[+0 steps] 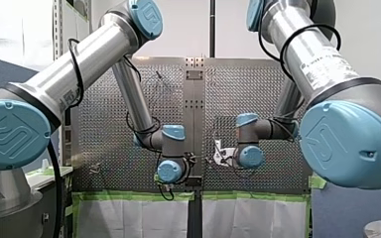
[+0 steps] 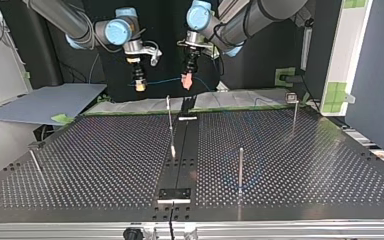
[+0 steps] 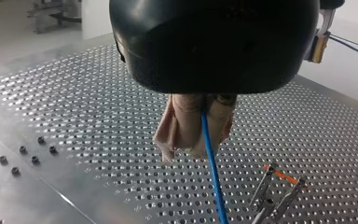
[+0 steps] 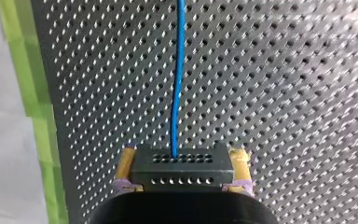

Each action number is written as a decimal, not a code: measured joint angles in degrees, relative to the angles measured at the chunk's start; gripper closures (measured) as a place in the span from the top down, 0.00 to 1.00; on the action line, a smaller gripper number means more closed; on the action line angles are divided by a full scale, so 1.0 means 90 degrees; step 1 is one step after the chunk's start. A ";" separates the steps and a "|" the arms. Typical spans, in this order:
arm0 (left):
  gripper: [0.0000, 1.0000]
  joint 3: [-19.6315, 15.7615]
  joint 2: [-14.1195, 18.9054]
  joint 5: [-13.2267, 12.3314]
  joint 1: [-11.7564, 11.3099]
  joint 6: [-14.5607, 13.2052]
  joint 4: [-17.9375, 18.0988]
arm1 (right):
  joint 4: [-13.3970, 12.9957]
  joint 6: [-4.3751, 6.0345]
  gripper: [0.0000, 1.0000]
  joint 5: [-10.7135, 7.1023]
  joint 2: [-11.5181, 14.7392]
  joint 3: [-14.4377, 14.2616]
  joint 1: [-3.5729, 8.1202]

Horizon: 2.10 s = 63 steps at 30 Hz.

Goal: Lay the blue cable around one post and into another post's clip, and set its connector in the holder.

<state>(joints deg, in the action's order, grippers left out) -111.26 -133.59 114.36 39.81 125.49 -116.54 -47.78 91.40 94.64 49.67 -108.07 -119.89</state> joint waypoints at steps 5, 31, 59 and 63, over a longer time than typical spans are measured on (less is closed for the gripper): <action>0.10 0.0008 -0.0083 0.0063 0.0040 -0.0315 0.0054 | -0.0056 -0.0003 0.13 0.0014 -0.0056 0.0000 0.0153; 0.10 0.0853 -0.0717 -0.0299 0.0144 -0.1181 -0.0134 | -0.0771 -0.0006 0.13 -0.0079 -0.0780 0.0228 0.0696; 0.10 0.1444 -0.1334 0.0469 0.0030 -0.1761 -0.0188 | 0.0017 0.0031 0.13 -0.0153 -0.1204 0.1146 0.1135; 0.10 0.1578 -0.1336 0.0492 0.0071 -0.1904 -0.0241 | 0.0232 0.0053 0.13 -0.0149 -0.1205 0.1304 0.1137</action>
<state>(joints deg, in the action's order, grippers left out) -97.06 -145.61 118.79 40.45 108.35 -118.70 -45.69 91.87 93.29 38.82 -96.33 -109.66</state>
